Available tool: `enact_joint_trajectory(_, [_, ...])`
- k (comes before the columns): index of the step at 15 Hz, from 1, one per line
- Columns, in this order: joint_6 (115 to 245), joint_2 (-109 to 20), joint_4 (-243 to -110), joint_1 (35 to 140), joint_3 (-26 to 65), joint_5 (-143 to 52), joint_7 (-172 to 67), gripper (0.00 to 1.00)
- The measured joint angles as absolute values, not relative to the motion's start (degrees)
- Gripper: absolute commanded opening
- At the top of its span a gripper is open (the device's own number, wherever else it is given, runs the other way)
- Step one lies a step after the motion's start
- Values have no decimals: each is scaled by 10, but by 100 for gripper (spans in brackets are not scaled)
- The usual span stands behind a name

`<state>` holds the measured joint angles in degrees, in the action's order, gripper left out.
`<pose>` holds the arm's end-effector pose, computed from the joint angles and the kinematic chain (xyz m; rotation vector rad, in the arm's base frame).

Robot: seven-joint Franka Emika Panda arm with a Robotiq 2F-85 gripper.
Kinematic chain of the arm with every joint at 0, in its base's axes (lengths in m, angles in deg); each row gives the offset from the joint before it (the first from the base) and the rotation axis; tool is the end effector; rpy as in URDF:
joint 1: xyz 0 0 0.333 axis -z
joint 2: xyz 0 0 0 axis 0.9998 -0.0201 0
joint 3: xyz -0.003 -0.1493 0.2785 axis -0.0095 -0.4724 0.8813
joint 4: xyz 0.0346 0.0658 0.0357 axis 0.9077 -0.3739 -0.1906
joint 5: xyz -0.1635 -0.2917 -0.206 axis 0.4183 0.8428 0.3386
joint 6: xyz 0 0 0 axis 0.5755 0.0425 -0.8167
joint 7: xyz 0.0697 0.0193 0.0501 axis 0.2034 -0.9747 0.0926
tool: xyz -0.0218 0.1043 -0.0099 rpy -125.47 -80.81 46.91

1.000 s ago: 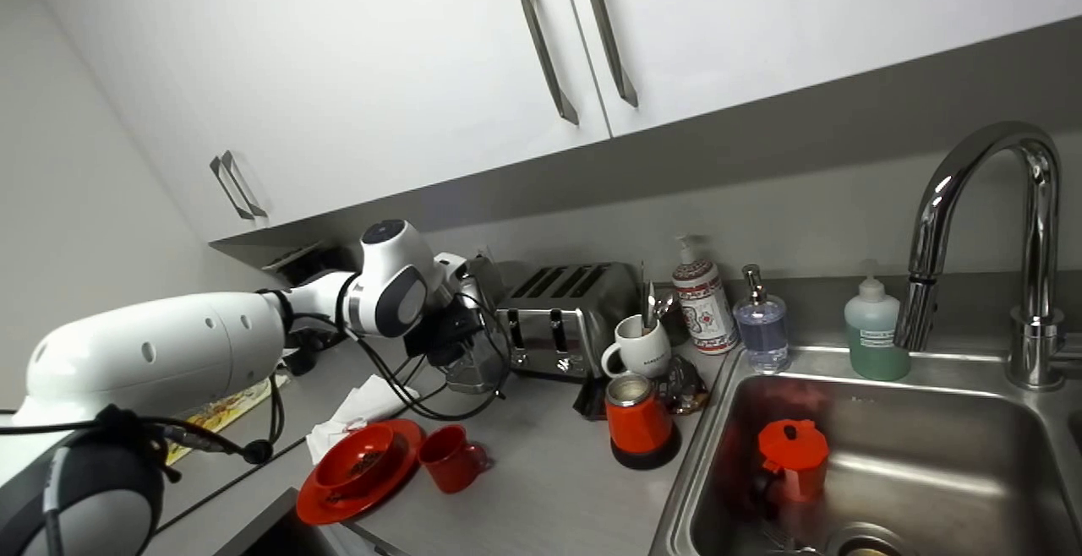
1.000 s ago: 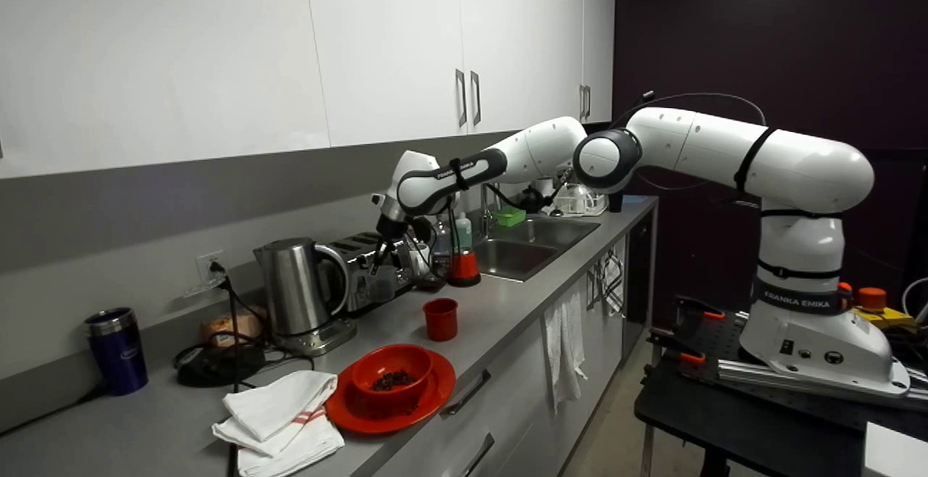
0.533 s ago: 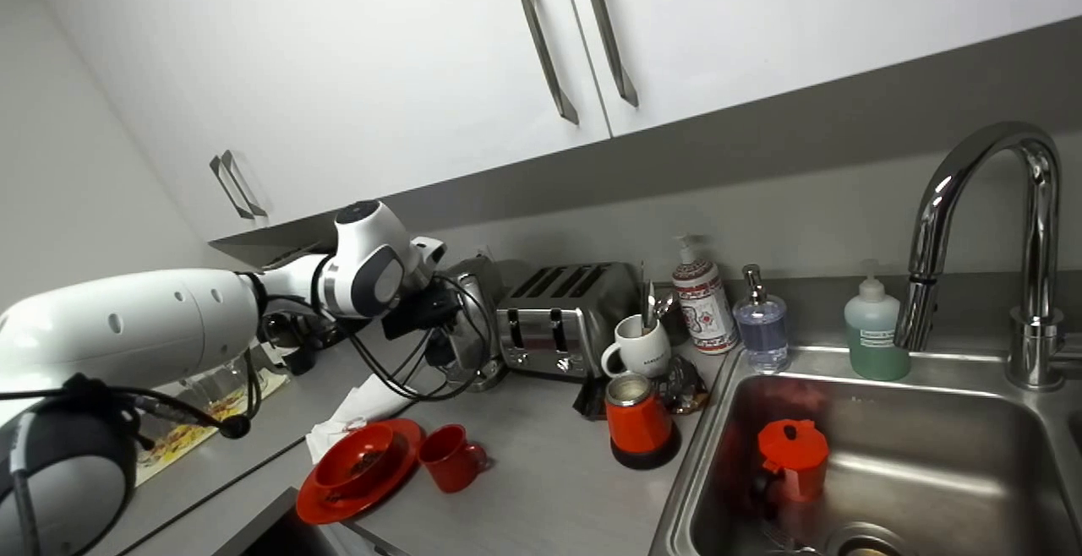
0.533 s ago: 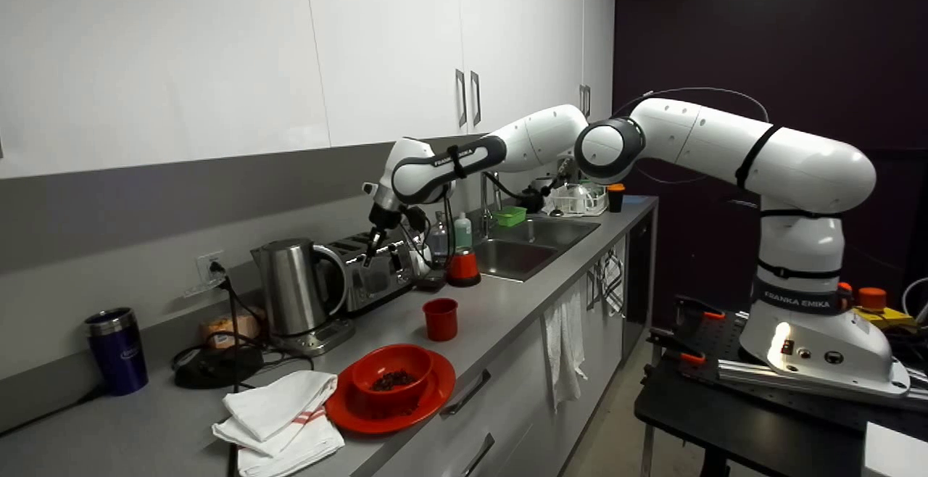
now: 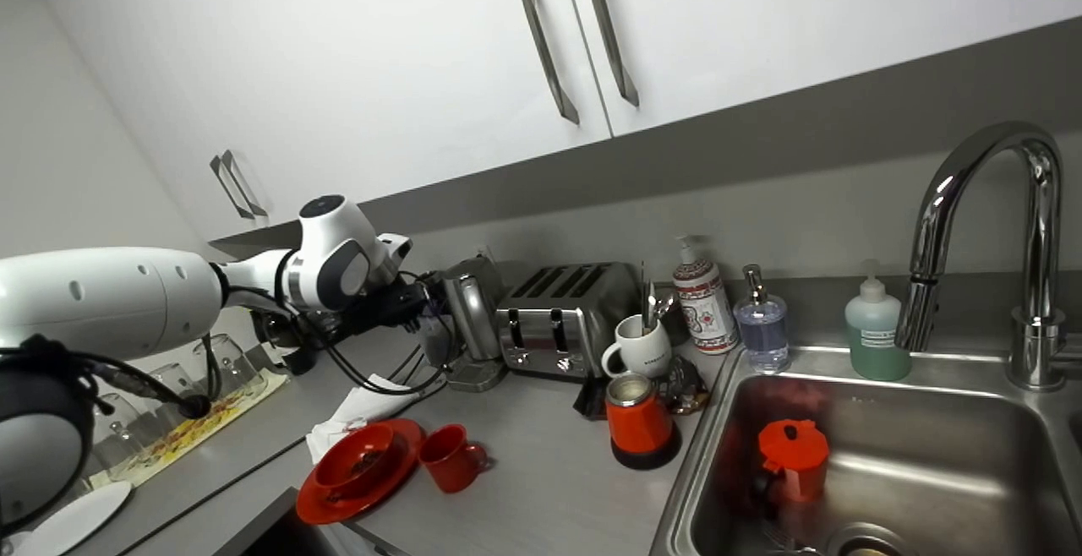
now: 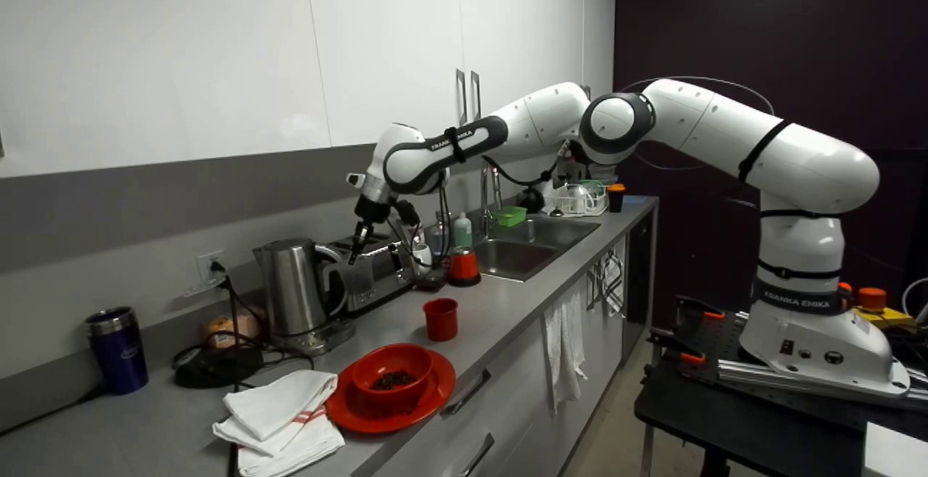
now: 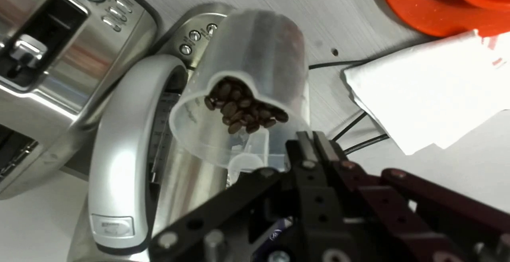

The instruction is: Pick up the jar and pour some of its contents in the bowl

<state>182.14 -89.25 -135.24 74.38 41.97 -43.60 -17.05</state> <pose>0.7569 0.3375 0.3036 -2.5846 -1.2946 -0.6903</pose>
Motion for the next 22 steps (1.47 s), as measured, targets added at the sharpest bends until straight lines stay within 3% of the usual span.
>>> enact_joint_trajectory(22, [2059, -658, -1770, 729, 424, -407, -211, 4])
